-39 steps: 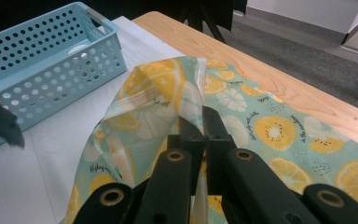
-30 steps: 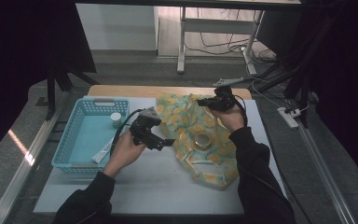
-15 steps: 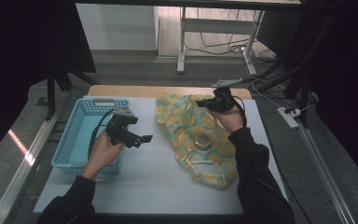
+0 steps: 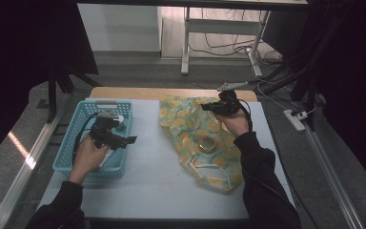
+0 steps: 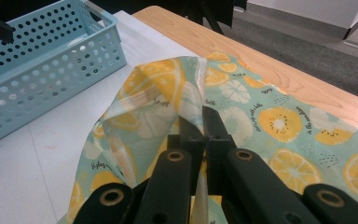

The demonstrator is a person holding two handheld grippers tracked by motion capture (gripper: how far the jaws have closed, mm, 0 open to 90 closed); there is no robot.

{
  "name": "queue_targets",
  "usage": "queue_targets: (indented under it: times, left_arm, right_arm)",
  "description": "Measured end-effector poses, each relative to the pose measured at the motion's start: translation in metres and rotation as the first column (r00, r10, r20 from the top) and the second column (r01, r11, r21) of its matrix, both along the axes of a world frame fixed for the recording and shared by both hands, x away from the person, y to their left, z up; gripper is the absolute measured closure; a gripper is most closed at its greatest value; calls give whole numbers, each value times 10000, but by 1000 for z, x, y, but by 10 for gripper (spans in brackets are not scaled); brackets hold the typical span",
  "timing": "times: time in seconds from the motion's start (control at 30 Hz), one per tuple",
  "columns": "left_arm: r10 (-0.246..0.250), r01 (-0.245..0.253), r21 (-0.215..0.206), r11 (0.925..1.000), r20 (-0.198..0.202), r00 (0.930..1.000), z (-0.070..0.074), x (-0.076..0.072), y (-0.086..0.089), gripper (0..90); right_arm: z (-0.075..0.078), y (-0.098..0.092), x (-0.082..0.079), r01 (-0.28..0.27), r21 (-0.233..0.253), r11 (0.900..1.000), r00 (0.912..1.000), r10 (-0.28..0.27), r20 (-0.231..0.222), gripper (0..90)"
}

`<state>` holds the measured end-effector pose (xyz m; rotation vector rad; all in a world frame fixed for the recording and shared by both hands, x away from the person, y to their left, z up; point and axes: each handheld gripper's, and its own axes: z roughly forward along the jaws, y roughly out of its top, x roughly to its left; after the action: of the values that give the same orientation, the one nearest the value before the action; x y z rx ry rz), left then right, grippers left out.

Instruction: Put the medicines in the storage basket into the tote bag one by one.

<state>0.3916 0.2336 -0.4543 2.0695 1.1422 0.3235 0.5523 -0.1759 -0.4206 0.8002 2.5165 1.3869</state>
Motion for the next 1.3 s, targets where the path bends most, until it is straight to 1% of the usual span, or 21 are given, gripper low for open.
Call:
queue_targets:
  times: [0.03,0.13,0.2,0.3,0.37,0.47,0.57,0.63,0.73,0.8,0.9,0.97,1.07,1.1,1.13,1.17,1.2,1.23,1.27,1.3]
  left_arm:
    - [146,-145,60,9999,-72,9999,-2,0,4,0]
    - [528,-518,508,9974,-178,9984,-9,1,13,3]
    - [612,-589,770,9953,-285,9977,-13,1,18,1]
    - [696,-644,917,9937,-541,9961,-19,3,26,0]
    - [772,-680,1260,9897,-697,9946,-24,4,30,0]
    - [943,-785,1808,9804,-807,9923,-32,9,35,0]
    - [1030,-769,2060,9755,-1189,9876,-40,14,39,0]
    - [984,-652,2074,9761,-1543,9831,-45,16,39,0]
    - [978,-504,2296,9720,-2000,9749,-50,19,36,0]
    - [1009,-425,2484,9677,-2275,9685,-54,21,34,0]
    - [1058,-288,2739,9613,-2708,9568,-59,25,32,0]
    - [1108,-185,2976,9545,-2966,9486,-63,27,29,0]
    - [1221,-72,3411,9400,-3167,9406,-68,28,26,10]
    - [1222,-22,3507,9365,-3204,9394,-69,28,25,19]
    - [1167,27,3454,9385,-3244,9387,-69,28,24,30]
    - [1080,93,3334,9427,-3317,9372,-69,28,25,48]
    - [928,180,3096,9507,-3395,9360,-68,28,25,95]
    - [831,226,3030,9527,-3317,9397,-67,27,25,156]
    - [764,265,2970,9545,-3295,9411,-66,26,25,202]
    - [716,268,2902,9566,-3231,9437,-64,26,25,267]
  right_arm:
    - [0,0,0,3,9,10000,10000,-3,-5,893]
    - [0,1,0,-10,-10,10000,10000,10,-18,893]
    - [0,2,0,-40,-7,10000,10000,40,17,893]
    - [0,3,0,-45,-7,10000,10000,45,-10,893]
    - [0,4,0,-39,-6,10000,10000,39,-17,893]
    - [-1,4,0,-61,-30,10000,10000,61,-4,893]
    - [-2,4,0,-52,-37,10000,10000,52,-27,893]
    - [-2,4,0,-48,-41,10000,10000,48,-36,893]
    - [-2,4,0,-61,-54,10000,10000,61,-34,893]
    - [-2,4,0,-67,-44,10000,10000,67,-24,893]
    - [-1,4,0,-83,-54,10000,10000,83,-28,892]
    - [-2,5,0,-83,-42,10000,10000,83,-35,892]
    - [-2,6,-1,-121,-46,9999,9999,121,-24,893]
    - [-2,6,-1,-124,-42,9999,9999,124,-29,892]
    - [-2,6,-1,-128,-43,9999,9999,127,-27,892]
    - [-2,6,-1,-129,-43,9999,9999,129,-23,892]
    - [-2,6,-1,-125,-37,9999,9999,125,-23,892]
    - [-2,5,-1,-115,-36,9999,9999,115,-19,892]
    - [-2,5,-1,-123,-36,9999,9999,123,-20,893]
    - [-2,5,-1,-117,-27,9999,9999,117,-18,892]
